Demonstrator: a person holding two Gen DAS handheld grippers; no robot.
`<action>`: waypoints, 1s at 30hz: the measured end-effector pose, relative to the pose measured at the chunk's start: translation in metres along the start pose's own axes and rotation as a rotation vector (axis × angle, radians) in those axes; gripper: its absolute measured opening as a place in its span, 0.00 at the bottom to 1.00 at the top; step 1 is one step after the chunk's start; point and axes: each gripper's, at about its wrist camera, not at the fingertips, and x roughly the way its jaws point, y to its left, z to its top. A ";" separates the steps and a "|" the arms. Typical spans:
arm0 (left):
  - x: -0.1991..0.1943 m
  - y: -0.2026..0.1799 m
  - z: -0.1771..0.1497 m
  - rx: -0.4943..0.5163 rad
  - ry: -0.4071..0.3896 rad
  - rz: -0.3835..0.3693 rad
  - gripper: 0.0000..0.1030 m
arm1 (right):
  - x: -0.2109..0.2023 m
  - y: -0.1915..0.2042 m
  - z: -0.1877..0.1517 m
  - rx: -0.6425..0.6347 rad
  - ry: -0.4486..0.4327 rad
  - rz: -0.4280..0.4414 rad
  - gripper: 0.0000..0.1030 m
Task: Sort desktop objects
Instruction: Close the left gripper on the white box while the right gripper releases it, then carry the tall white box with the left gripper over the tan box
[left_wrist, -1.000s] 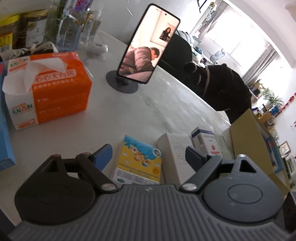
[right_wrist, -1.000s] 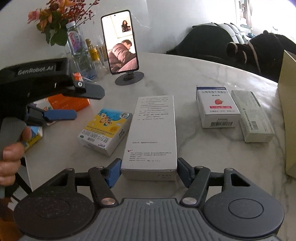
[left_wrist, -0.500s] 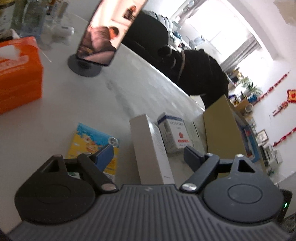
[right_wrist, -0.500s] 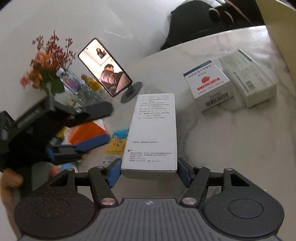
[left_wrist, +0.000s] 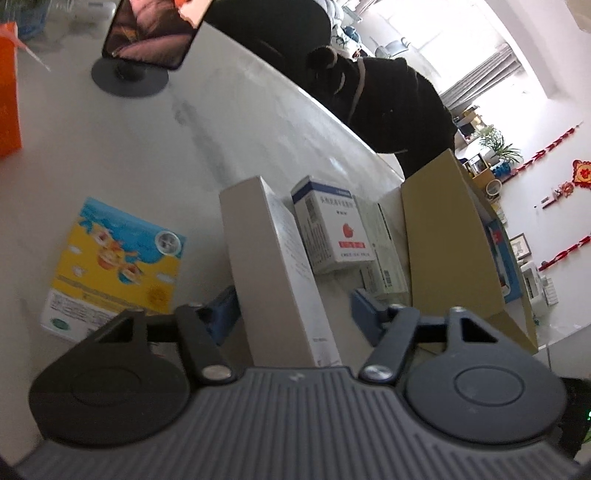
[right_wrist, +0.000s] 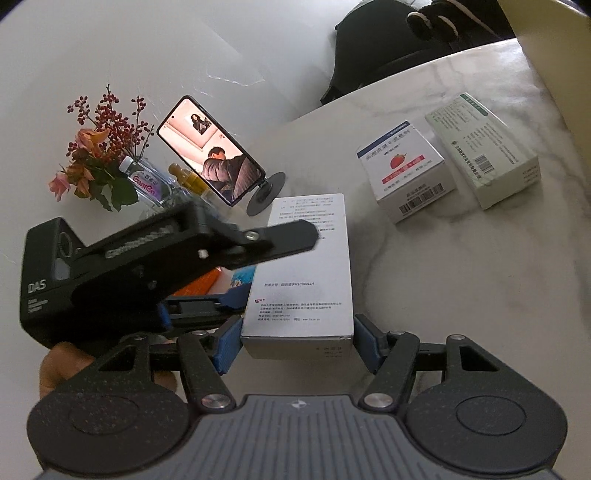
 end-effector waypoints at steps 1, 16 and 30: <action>0.002 0.000 0.000 -0.004 0.001 0.004 0.50 | -0.001 -0.001 0.000 0.002 -0.001 0.002 0.65; -0.008 -0.020 -0.002 0.053 -0.070 0.082 0.26 | -0.027 -0.007 0.003 -0.031 -0.083 -0.083 0.83; -0.023 -0.067 0.002 0.198 -0.151 0.105 0.26 | -0.075 0.000 0.006 -0.100 -0.225 -0.199 0.90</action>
